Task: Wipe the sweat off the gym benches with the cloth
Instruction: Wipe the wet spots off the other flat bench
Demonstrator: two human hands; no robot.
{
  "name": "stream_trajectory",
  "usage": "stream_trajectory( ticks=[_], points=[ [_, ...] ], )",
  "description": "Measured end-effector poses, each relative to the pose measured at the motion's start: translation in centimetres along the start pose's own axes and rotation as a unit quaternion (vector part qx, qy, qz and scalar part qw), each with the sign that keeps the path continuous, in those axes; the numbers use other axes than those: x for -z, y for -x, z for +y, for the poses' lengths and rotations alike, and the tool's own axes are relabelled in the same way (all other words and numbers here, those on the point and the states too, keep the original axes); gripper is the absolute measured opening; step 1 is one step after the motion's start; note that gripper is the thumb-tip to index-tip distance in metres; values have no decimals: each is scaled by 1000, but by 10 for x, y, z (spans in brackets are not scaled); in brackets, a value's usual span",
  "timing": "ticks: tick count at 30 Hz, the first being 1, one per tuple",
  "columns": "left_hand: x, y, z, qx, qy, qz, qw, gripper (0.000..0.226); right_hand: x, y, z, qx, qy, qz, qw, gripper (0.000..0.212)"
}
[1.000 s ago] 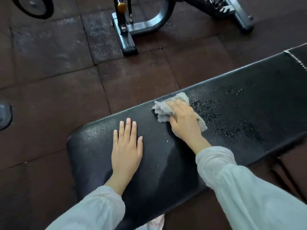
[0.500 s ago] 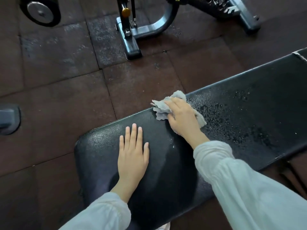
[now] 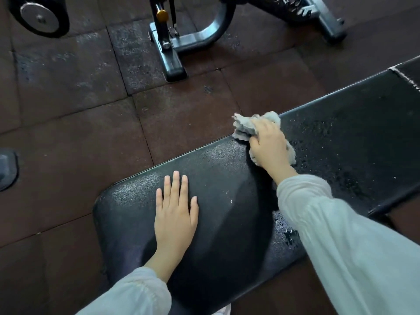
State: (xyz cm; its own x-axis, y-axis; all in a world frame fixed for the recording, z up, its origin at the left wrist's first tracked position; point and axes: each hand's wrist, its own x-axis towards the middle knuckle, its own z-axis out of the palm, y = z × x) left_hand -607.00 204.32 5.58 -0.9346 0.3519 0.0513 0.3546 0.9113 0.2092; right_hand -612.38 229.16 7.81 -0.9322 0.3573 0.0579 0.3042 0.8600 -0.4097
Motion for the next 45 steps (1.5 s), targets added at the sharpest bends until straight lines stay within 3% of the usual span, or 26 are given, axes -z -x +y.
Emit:
stream_trajectory(
  ticks=[2,4,7,10,12,14,16,19,21,24,26,30,33,35,40,42,45],
  points=[
    [2,0,1,8,2,-3,1000,54,-1,7,-1,-86,10,51,995,42],
    [5,-2,5,24,4,-13,1000,54,-6,32,-8,-102,12,86,991,44],
    [9,-15,18,15,12,-21,1000,54,-12,91,-26,-16,-16,48,999,49],
    [8,-33,32,-55,4,-24,998,52,0,136,-25,131,-11,-37,991,50],
    [4,-39,37,-89,-5,-39,995,51,11,143,-3,167,5,-52,985,50],
    [-1,-40,41,-99,-12,-49,994,52,21,134,24,119,32,-23,992,51],
    [-5,-40,41,-94,-13,-47,994,52,26,114,39,15,68,16,997,51],
    [-9,-40,40,-102,-16,-40,994,51,23,98,33,-85,70,38,993,50],
    [-10,-39,40,-102,-15,-41,994,51,17,108,23,-51,42,46,997,50],
    [-9,-38,41,-101,-13,-44,994,52,15,151,15,97,34,-1,995,49],
    [-8,-39,40,-104,-11,-45,993,52,23,170,26,132,29,-15,991,48],
    [-8,-40,41,-102,-7,-48,994,52,36,152,62,-14,26,58,998,48],
    [-10,-40,40,-102,-11,-46,994,52,32,127,56,-78,36,60,994,49],
    [-10,-39,40,-102,-12,-46,994,52,27,129,43,-51,26,53,997,49],
    [-12,-38,40,-96,1,-48,994,54,33,185,48,139,5,-37,990,43],
    [-12,-38,41,-92,10,-52,994,55,42,189,71,110,2,-21,994,44],
    [-9,-38,42,-81,13,-53,995,56,51,172,92,-30,-7,61,998,49]
  ],
)
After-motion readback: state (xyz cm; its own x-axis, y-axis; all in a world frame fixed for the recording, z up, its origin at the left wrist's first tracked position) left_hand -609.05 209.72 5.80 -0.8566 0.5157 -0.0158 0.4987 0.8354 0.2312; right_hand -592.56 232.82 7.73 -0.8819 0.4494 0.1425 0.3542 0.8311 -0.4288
